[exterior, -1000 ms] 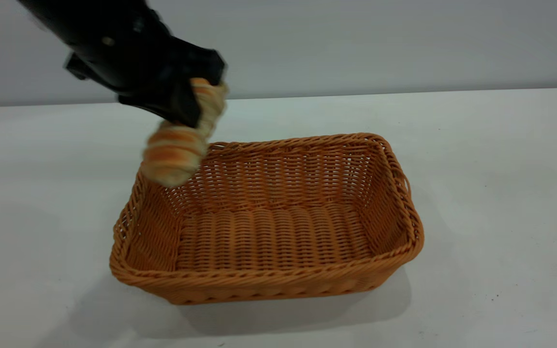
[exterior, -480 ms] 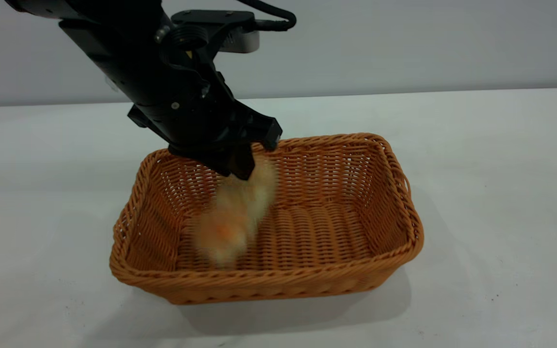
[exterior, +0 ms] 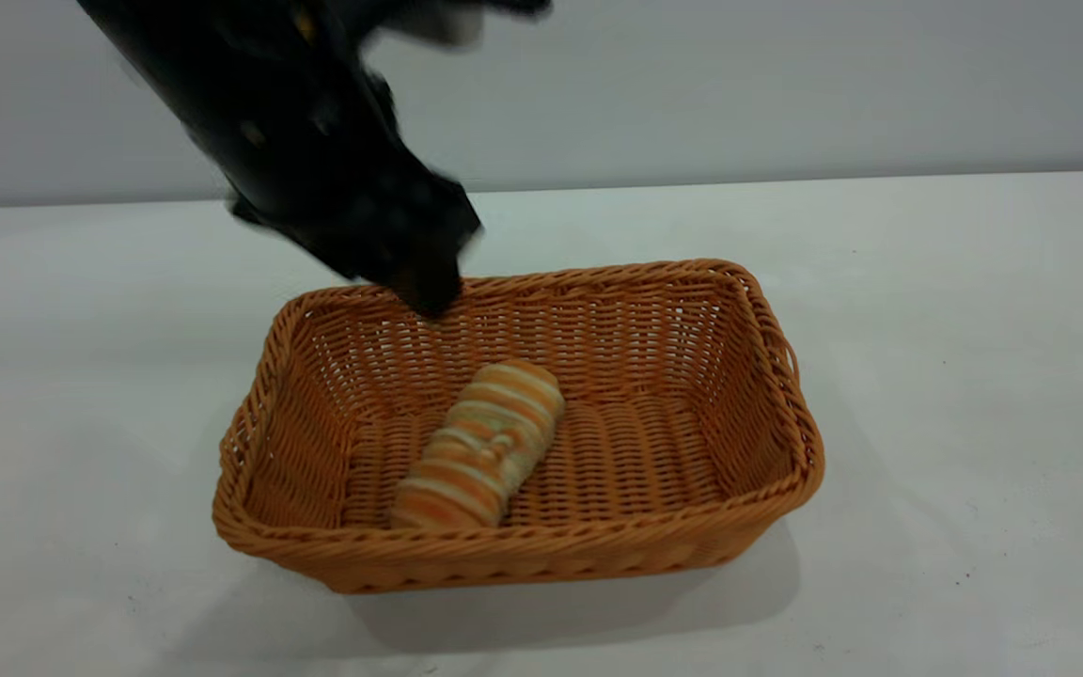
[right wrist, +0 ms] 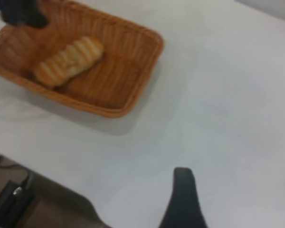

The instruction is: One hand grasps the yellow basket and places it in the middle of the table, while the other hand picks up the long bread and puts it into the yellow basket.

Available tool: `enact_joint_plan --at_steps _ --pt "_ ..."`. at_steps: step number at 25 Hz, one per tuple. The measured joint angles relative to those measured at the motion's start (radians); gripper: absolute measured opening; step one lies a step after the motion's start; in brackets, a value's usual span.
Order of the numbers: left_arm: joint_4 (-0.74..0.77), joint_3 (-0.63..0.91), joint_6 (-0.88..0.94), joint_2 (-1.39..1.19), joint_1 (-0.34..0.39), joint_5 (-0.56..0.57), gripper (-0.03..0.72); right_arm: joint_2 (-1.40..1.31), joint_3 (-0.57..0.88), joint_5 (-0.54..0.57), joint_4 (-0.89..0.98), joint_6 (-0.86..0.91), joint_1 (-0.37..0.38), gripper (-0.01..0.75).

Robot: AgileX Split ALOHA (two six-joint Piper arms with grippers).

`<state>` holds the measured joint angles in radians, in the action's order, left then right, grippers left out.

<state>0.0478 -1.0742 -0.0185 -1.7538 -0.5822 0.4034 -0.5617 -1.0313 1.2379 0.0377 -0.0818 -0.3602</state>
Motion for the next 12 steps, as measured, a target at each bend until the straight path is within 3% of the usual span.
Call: enact_joint_plan --at_steps 7,12 --pt "0.027 0.0 0.0 0.277 0.0 0.146 0.535 0.083 0.008 0.0 -0.026 0.036 0.0 0.586" --pt "0.027 0.0 0.0 0.447 0.0 0.282 0.53 0.172 0.121 0.0 -0.026 0.04 0.0 0.586"
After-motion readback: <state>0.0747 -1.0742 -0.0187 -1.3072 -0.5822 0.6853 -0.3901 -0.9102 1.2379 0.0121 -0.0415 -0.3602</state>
